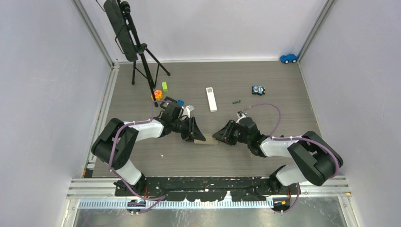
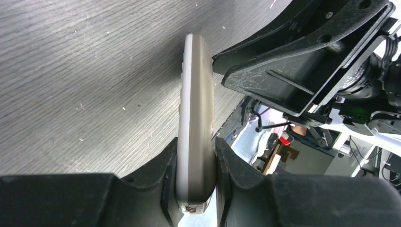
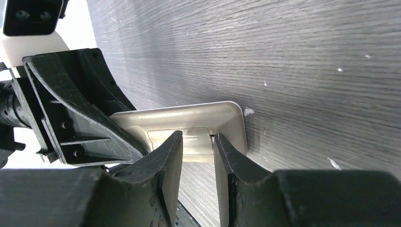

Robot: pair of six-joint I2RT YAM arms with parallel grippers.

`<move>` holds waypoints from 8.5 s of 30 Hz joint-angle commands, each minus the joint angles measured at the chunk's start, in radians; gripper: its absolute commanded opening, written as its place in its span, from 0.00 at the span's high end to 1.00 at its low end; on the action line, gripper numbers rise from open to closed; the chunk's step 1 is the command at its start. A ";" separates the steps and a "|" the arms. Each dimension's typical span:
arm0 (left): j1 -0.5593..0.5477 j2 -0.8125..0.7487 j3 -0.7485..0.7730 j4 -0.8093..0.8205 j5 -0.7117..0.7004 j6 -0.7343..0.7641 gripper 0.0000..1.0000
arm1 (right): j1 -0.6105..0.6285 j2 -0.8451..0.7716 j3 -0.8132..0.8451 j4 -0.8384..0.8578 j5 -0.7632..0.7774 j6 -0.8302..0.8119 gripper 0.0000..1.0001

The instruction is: Load the batteries into the remote control

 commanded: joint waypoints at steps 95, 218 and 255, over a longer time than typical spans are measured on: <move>-0.123 -0.478 0.527 -0.962 0.239 0.895 1.00 | 0.215 -0.297 0.651 -0.920 -0.649 -0.894 0.67; 0.033 -0.569 0.094 -0.025 -0.189 0.246 1.00 | -0.291 0.649 1.166 -1.096 0.616 -0.299 0.92; 0.064 -0.393 0.092 0.064 -0.197 -0.249 1.00 | 0.445 -0.344 0.536 -0.501 0.659 -0.669 0.99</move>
